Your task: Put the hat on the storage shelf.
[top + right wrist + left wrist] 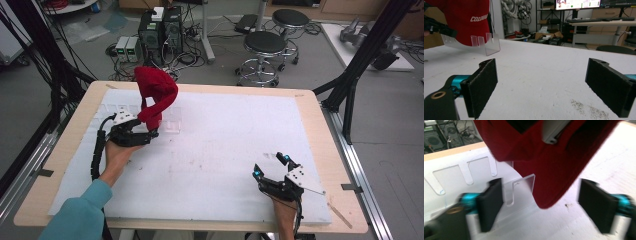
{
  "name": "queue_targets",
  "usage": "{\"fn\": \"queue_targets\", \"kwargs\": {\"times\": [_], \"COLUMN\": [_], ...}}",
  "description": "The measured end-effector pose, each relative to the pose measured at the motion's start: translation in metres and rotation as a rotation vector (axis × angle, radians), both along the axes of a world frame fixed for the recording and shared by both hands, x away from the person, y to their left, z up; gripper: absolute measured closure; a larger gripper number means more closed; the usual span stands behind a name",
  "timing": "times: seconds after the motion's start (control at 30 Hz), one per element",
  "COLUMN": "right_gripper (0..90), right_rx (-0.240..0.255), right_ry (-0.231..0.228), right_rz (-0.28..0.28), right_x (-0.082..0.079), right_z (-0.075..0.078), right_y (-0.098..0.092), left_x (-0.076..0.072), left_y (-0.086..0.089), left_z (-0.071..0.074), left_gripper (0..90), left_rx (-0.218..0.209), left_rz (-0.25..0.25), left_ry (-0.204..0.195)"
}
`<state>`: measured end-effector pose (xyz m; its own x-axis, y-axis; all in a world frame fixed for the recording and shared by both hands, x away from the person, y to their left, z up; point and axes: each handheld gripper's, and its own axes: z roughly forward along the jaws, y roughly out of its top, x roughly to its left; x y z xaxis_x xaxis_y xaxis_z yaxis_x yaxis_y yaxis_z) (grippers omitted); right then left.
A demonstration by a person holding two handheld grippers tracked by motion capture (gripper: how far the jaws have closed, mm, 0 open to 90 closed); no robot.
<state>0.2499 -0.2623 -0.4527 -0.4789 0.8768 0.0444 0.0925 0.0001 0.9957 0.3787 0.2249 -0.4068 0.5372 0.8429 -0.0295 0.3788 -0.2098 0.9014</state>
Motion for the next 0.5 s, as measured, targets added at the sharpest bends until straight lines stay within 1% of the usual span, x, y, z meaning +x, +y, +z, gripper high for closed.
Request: {"fn": "queue_targets", "kwargs": {"times": [0.03, 0.1, 0.17, 0.23, 0.3, 0.37, 0.43, 0.5], "right_gripper": [9.7, 9.7, 9.7, 9.7, 9.7, 9.7, 9.7, 9.7], "right_rx": [0.0, 0.0, 0.001, 0.003, 0.003, -0.002, -0.002, -0.001], "right_ry": [-0.001, -0.001, 0.0, 0.0, -0.002, -0.008, -0.005, -0.011], "right_rz": [0.001, 0.002, 0.001, 0.002, 0.001, -0.002, -0.004, -0.005], "right_x": [0.0, 0.0, 0.0, -0.001, -0.001, -0.001, -0.001, -0.002], "right_z": [0.0, 0.0, 0.0, 0.0, 0.0, 0.0, 0.0, 0.0], "right_y": [0.0, 0.0, 0.0, 0.0, 0.0, 0.0, 0.001, 0.001], "left_x": [-0.003, -0.011, -0.022, -0.033, -0.048, -0.058, -0.069, -0.079], "left_y": [0.003, 0.014, 0.023, 0.036, 0.049, 0.058, 0.067, 0.076], "left_z": [0.0, 0.001, 0.001, 0.002, 0.0, -0.003, -0.007, -0.014], "left_gripper": [17.8, 14.6, 14.4, 14.4, 14.5, 14.7, 15.2, 15.2], "left_rx": [0.007, -0.004, -0.011, -0.022, -0.017, -0.021, -0.004, -0.017], "left_rz": [0.003, -0.023, -0.037, -0.071, -0.092, -0.109, -0.115, -0.135], "left_ry": [0.0, 0.007, -0.019, -0.027, -0.076, -0.087, -0.103, -0.116]}}
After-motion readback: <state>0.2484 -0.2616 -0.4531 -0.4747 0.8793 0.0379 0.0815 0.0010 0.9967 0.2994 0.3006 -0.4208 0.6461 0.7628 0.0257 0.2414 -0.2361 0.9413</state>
